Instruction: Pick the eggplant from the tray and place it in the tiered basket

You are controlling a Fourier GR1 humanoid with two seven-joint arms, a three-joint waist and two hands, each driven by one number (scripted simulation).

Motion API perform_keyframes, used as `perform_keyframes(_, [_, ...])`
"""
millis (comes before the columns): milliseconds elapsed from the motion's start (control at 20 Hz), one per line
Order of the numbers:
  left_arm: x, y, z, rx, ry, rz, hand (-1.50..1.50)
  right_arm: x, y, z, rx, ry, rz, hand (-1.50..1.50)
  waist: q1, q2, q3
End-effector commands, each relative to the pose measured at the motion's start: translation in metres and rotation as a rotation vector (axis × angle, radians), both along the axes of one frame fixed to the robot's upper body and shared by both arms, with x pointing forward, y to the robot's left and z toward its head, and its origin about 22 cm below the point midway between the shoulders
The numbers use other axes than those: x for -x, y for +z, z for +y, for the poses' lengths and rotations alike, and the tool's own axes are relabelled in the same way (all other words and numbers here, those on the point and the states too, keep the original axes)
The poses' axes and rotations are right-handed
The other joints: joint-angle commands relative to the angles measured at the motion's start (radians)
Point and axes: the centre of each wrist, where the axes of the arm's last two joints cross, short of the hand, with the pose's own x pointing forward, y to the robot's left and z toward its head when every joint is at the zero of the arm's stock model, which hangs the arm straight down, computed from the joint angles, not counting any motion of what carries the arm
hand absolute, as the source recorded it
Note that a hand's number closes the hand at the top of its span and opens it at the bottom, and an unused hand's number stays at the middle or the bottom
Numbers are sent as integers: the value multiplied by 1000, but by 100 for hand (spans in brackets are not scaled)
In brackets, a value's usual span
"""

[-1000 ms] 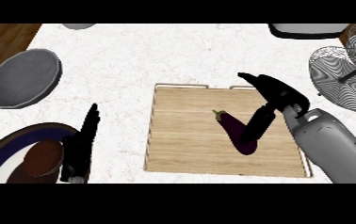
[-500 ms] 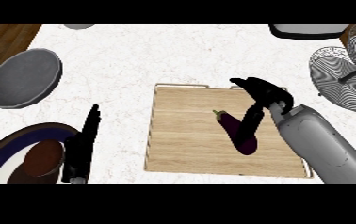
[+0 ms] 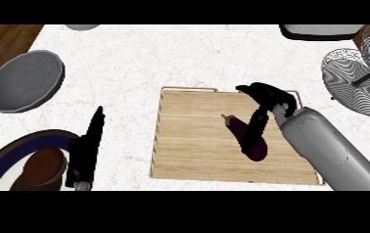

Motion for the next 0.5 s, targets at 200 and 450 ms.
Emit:
perform_keyframes(200, [22, -15, 3, 5, -3, 14, 0, -1, -10, -1, 109, -2, 121, -150, -2, 2, -3])
perform_keyframes(450, [6, -10, 1, 5, -9, 25, 0, -5, -30, 5, 105, -6, 165, -150, -1, 3, -3])
